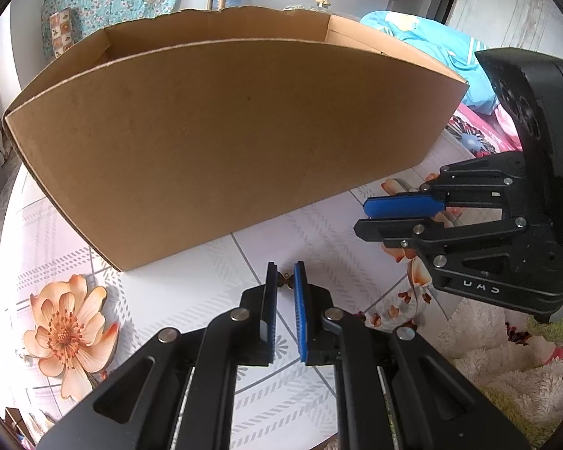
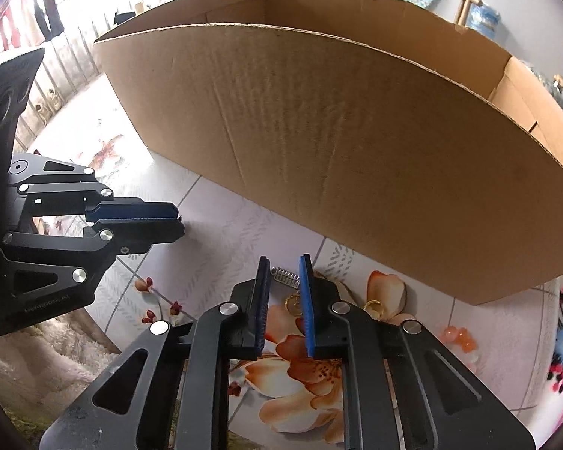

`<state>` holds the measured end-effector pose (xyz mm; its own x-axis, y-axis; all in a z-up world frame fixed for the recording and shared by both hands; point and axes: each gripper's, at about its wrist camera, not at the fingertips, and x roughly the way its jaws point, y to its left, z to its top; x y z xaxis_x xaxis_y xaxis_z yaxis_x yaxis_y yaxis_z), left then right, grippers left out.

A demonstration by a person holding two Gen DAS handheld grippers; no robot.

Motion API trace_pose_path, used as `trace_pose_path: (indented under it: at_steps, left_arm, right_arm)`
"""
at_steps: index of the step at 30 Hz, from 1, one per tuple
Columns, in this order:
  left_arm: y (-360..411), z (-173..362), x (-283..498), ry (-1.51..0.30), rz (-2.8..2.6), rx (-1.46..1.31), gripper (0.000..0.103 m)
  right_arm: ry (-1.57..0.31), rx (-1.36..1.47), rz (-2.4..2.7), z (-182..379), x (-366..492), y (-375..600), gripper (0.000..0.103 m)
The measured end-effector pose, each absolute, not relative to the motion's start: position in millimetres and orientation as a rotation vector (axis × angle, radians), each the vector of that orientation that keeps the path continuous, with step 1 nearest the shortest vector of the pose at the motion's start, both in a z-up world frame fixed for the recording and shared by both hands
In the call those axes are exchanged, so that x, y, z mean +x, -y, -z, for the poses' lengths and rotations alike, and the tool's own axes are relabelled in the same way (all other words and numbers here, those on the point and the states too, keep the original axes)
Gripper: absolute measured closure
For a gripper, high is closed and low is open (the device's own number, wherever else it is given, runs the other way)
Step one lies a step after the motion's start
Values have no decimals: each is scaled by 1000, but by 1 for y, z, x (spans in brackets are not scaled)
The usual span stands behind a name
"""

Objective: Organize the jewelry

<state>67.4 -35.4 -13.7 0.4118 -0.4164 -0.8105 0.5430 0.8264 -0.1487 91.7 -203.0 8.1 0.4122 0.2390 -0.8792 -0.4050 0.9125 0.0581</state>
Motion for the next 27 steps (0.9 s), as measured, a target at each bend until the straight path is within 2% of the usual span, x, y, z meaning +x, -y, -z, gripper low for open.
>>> trace_pose_path:
  at_steps: [2, 4, 12, 15, 19, 22, 27]
  left_arm:
    - [35, 14, 68, -977, 606, 145, 95]
    - [35, 14, 68, -977, 604, 143, 95]
    - [36, 15, 68, -976, 600, 139, 95]
    - [37, 15, 68, -976, 597, 137, 95]
    - [36, 15, 67, -975, 592, 134, 95]
    - [33, 15, 67, -974, 593, 134, 95]
    - [32, 14, 67, -973, 593, 133, 95]
  right_arm:
    - [-1071, -190, -404, -10, 91, 200, 90]
    - [-1069, -192, -408, -12, 89, 196, 103]
    - [-1103, -79, -432, -13, 89, 201, 103]
    - [-1153, 43, -506, -9, 88, 205, 103]
    - [-1174, 132, -588, -11, 81, 202, 98]
    - [-1142, 59, -552, -16, 75, 204, 85]
    - [-1097, -65, -531, -12, 70, 195, 84]
